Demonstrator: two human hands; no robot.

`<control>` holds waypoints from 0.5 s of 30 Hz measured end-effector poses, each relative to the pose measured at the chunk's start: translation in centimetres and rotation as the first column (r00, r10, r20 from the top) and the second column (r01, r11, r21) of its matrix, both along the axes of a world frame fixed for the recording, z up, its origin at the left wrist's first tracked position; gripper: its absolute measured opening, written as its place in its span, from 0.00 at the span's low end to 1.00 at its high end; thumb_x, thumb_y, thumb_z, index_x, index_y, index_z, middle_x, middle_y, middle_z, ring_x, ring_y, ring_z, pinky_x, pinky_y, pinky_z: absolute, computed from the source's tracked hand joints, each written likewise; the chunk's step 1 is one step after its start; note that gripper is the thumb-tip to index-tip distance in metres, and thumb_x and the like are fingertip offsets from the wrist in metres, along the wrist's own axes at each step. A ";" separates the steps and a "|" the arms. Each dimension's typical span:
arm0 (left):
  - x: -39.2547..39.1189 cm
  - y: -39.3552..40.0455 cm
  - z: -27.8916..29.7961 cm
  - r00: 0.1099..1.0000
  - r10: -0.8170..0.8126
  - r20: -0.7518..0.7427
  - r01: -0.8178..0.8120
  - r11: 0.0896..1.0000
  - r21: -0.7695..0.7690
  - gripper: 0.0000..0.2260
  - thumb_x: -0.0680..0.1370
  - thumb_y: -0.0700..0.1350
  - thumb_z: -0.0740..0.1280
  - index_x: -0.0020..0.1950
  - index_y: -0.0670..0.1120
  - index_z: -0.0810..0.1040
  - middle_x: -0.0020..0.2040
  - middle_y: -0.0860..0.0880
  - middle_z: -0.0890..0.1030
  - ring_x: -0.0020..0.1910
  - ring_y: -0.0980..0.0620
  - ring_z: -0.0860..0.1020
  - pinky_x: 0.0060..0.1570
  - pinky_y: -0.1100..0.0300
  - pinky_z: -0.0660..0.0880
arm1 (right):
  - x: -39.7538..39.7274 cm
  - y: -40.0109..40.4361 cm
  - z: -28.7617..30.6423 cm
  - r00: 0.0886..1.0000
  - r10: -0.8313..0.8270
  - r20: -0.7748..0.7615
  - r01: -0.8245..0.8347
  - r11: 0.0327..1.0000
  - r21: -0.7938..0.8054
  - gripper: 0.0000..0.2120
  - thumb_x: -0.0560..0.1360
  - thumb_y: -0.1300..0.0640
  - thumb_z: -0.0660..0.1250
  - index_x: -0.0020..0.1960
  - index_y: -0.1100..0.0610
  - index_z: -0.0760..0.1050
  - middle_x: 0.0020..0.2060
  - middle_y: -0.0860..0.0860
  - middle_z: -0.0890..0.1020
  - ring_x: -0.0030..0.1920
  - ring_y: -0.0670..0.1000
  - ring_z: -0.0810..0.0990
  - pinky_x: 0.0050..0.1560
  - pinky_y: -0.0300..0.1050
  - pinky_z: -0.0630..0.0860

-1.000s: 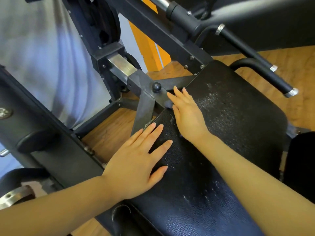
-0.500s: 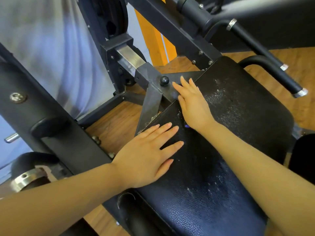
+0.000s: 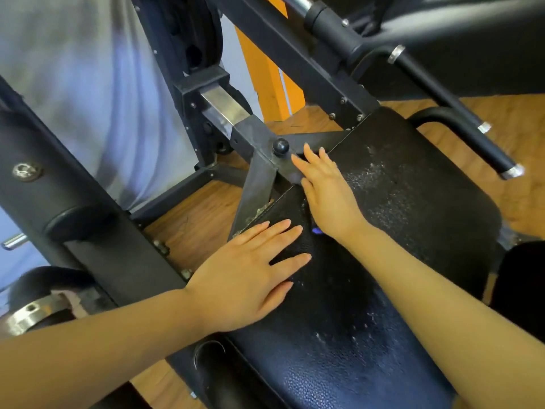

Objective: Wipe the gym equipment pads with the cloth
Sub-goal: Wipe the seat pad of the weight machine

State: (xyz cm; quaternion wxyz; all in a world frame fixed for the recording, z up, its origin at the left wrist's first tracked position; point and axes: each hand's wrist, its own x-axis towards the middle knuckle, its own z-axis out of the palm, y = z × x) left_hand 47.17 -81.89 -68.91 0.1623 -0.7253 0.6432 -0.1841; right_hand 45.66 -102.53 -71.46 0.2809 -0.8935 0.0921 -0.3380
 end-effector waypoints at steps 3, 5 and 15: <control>0.0 -0.1 0.1 1.000 -0.002 -0.016 0.002 1.000 -0.007 0.20 0.81 0.54 0.56 0.72 0.52 0.71 0.75 0.43 0.67 0.75 0.45 0.63 0.72 0.47 0.62 | -1.8 0.2 -1.4 0.999 0.045 0.017 -0.045 0.999 -0.023 0.23 0.81 0.67 0.56 0.75 0.56 0.62 0.77 0.53 0.57 0.77 0.56 0.49 0.75 0.44 0.49; -0.1 0.0 0.1 0.999 0.016 -0.043 -0.017 1.000 -0.025 0.20 0.80 0.54 0.57 0.70 0.50 0.72 0.74 0.43 0.67 0.74 0.45 0.64 0.72 0.47 0.63 | -6.2 2.1 -4.2 0.991 0.130 0.022 -0.130 0.991 -0.013 0.26 0.79 0.69 0.58 0.75 0.56 0.61 0.76 0.50 0.56 0.77 0.51 0.48 0.73 0.32 0.42; -0.1 0.2 0.2 0.999 -0.018 -0.026 0.017 0.999 -0.037 0.16 0.80 0.54 0.58 0.65 0.51 0.76 0.70 0.43 0.71 0.72 0.44 0.67 0.71 0.44 0.63 | -0.5 1.7 -0.1 0.996 0.082 0.043 -0.080 0.995 -0.055 0.23 0.79 0.69 0.57 0.73 0.59 0.65 0.75 0.57 0.61 0.76 0.63 0.53 0.73 0.63 0.55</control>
